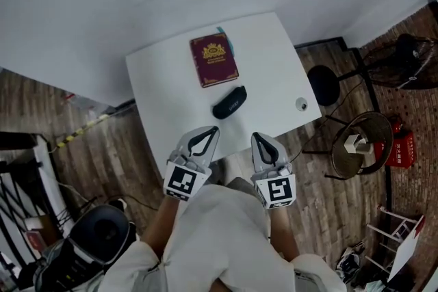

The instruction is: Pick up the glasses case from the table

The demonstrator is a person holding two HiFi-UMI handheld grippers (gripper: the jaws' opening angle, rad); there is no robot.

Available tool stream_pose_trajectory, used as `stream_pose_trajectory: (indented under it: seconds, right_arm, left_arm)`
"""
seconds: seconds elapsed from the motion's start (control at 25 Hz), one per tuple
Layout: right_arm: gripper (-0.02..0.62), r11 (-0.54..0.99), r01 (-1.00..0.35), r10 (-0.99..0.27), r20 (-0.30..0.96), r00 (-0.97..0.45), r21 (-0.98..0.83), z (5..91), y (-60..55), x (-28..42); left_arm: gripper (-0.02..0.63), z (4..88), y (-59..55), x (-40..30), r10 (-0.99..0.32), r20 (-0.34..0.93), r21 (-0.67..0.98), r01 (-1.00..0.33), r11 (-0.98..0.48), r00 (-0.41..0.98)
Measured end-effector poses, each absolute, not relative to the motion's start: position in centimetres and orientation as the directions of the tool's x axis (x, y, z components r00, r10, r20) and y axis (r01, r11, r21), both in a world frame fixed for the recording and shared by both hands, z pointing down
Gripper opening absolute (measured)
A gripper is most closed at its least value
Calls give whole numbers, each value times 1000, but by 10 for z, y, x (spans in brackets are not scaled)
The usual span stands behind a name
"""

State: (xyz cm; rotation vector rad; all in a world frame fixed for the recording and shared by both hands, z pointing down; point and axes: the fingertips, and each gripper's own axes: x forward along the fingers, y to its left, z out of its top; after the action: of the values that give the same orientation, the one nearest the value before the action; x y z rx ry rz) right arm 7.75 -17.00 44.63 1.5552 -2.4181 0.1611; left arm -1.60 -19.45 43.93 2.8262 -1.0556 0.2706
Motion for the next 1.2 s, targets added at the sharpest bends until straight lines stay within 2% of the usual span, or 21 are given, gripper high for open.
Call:
stream_pose_trajectory:
  seconds: [0.48,1.0,1.2]
  right_arm:
    - [5,413,-911,-850,367,-377,20,479,-201,81]
    - [5,532,-846,-760,419,-497,-37,520,-244,80]
    - [5,565,-821,-715,450,-535,-80,544,-258,82]
  left_arm:
    - [20,482,-239,-6,-604,280,63,-642,-764,746]
    - [23,530,-274,12,-602,406,54,-676,-735,687]
    - [51,557,-286,18,-587,469,52,-684,-727,660]
